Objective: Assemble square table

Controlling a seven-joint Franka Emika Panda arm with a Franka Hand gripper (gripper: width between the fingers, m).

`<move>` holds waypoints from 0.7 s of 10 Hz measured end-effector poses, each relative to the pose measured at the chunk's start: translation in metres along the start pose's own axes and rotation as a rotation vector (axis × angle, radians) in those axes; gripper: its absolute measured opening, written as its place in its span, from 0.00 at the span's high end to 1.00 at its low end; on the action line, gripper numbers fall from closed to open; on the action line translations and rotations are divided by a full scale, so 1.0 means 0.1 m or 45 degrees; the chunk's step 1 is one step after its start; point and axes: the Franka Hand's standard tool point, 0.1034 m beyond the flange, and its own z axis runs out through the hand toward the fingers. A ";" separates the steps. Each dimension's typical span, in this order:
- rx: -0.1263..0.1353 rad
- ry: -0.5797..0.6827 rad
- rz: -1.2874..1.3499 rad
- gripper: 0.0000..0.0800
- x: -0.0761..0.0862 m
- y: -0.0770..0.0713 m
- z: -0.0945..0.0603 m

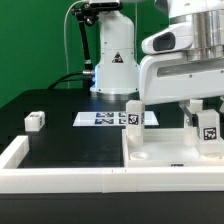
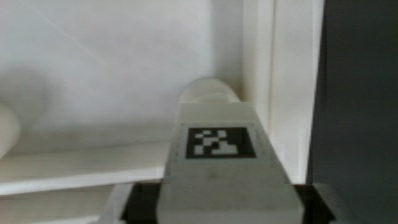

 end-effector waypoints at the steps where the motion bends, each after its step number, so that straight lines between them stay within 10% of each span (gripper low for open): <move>1: 0.008 0.007 0.216 0.64 -0.01 -0.01 0.01; 7: 0.034 0.068 1.058 0.64 0.00 -0.01 0.02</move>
Offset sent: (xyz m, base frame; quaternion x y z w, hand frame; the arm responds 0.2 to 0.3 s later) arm -0.0097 0.0094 -0.0055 0.0029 0.0122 0.2182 0.9758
